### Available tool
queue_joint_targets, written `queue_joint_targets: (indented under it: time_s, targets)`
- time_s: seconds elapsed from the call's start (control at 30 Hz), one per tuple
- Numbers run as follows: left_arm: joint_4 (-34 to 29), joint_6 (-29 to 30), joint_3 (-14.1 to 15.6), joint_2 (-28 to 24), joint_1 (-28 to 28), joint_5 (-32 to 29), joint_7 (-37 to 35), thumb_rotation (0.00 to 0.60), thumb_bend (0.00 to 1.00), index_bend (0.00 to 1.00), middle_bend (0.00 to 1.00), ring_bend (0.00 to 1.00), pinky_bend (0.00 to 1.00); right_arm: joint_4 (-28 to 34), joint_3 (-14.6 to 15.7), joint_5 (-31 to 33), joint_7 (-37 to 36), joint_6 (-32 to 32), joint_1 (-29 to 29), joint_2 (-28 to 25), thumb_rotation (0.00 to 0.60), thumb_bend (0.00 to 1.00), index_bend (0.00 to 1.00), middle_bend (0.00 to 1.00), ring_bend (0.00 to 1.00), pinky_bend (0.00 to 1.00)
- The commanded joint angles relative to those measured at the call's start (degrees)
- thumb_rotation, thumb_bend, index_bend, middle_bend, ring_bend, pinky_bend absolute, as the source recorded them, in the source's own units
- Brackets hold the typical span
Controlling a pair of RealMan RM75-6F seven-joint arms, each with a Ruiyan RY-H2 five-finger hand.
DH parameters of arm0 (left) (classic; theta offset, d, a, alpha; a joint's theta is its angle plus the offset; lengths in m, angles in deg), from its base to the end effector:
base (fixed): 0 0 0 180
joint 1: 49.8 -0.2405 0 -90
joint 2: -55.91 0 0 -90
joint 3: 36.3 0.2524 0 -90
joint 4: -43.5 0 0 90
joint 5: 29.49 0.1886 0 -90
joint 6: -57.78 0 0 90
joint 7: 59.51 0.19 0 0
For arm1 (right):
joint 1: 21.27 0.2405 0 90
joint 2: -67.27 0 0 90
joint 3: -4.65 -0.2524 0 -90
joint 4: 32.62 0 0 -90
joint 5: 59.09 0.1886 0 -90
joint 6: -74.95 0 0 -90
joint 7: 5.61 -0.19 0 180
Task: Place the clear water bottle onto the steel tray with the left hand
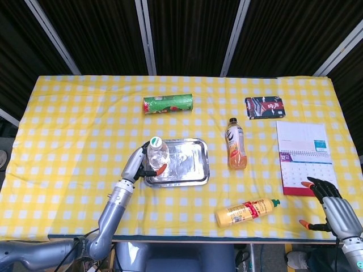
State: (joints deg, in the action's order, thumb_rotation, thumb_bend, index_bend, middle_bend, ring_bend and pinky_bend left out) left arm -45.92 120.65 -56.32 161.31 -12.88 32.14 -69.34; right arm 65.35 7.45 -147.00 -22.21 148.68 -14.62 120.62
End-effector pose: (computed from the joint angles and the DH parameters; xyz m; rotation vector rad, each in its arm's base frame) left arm -0.0743 0.3482 -0.0481 -1.2791 -1.7889 -1.5637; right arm -0.3076 -0.2073 0.1753 1.4632 -1.2619 0.8619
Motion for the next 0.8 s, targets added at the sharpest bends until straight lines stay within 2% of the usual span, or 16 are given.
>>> queue_joint_targets:
  time_s: [0.03,0.23,0.5,0.8]
  targets:
    - [6.26,-1.58,-0.91,5.24,2.77,0.02,-1.54,0.6,0.47,0.6,0.55,0.13,0.12,-0.38,-0.09,0.2,-0.41,-0.1,0.02,0.02,0.6,0.16,0.19,0.1,0.06,0.05]
    - [13.62,-3.52,-1.77,9.49,4.96,0.91,-4.66,0.6,0.47,0.6,0.55,0.13,0.12,-1.07,-0.3,0.29,-1.6,0.18,-0.04,0.02,0.6,0.16,0.19,0.1,0.06,0.05]
    - [20.44,-4.88,-2.78,12.36,6.73,2.39,-7.97,0.6,0.48,0.6,0.55,0.13,0.12,-1.41,-0.32,0.2,-2.33,0.18,-0.06,0.02,0.6,0.16,0.19,0.1,0.06,0.05]
    - [27.32,-6.0,-2.04,15.43,7.67,3.62,-10.19,0.6,0.47,0.6,0.55,0.13,0.12,-1.94,-0.33,0.42,-3.16,-0.23,0.04,-0.03,0.6,0.16,0.19,0.1,0.06,0.05]
